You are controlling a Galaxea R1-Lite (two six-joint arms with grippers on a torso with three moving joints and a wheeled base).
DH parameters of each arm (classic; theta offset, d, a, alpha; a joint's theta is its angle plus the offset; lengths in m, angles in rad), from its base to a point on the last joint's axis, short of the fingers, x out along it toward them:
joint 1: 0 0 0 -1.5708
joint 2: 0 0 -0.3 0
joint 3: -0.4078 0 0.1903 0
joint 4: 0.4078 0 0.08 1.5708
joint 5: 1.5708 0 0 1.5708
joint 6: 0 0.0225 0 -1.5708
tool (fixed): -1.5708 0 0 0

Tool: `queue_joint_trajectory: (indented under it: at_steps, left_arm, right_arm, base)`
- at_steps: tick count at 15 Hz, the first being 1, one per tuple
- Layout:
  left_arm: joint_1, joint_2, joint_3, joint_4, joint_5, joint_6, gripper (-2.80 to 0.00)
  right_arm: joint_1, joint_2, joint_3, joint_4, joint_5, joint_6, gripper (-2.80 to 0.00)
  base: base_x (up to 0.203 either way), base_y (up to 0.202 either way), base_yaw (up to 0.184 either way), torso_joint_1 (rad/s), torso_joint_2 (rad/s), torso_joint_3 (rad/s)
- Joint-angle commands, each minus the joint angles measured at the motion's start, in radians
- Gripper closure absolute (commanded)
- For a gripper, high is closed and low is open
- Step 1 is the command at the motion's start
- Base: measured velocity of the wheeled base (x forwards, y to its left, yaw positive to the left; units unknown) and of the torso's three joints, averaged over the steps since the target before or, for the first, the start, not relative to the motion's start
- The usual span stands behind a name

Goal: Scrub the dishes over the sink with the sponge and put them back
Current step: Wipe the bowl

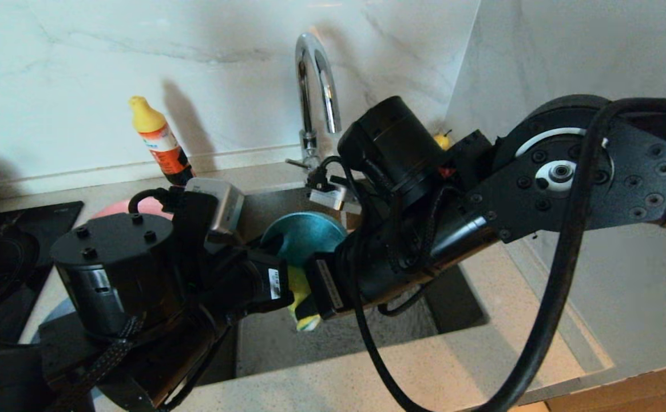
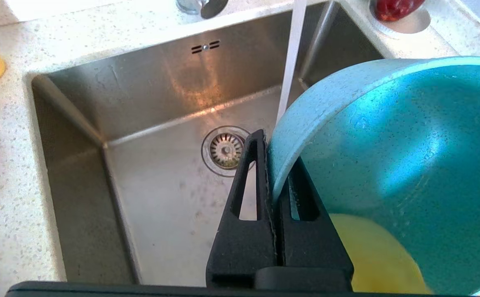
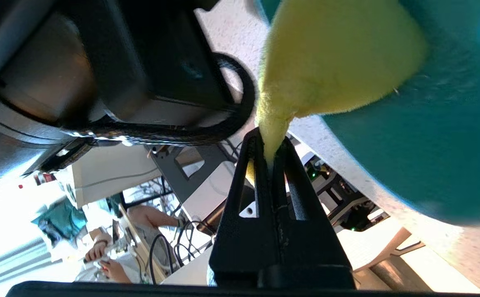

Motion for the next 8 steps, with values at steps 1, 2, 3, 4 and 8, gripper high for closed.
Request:
queue_joint_trajectory:
  at_steps: [1,2,3,4,8]
  left_arm:
    - [0.001,0.002,0.007,-0.017,0.004,-0.001,0.0]
    - [0.001,0.0,0.007,-0.019,0.004,-0.001,0.0]
    - [0.001,0.0,0.008,-0.019,0.004,-0.001,0.0]
    - [0.001,0.001,0.01,-0.019,0.004,-0.001,0.0]
    - [0.001,-0.005,0.018,-0.019,0.004,0.001,0.0]
  right_arm:
    - [0.012,0.014,0.0,0.002,0.003,0.003,0.0]
    - [0.011,0.012,0.0,0.002,0.002,0.003,0.0]
    - [0.011,0.005,0.0,0.004,0.003,0.005,0.0]
    - [0.011,0.005,0.003,0.007,0.003,0.007,0.0]
    - [-0.027,-0.044,0.01,0.031,0.002,0.011,0.0]
  base:
    - [0.0,0.0,0.0,0.0,0.0,0.0]
    - [0.0,0.0,0.0,0.0,0.0,0.0]
    - [0.0,0.0,0.0,0.0,0.0,0.0]
    - [0.0,0.0,0.0,0.0,0.0,0.0]
    - [0.0,0.0,0.0,0.0,0.0,0.0]
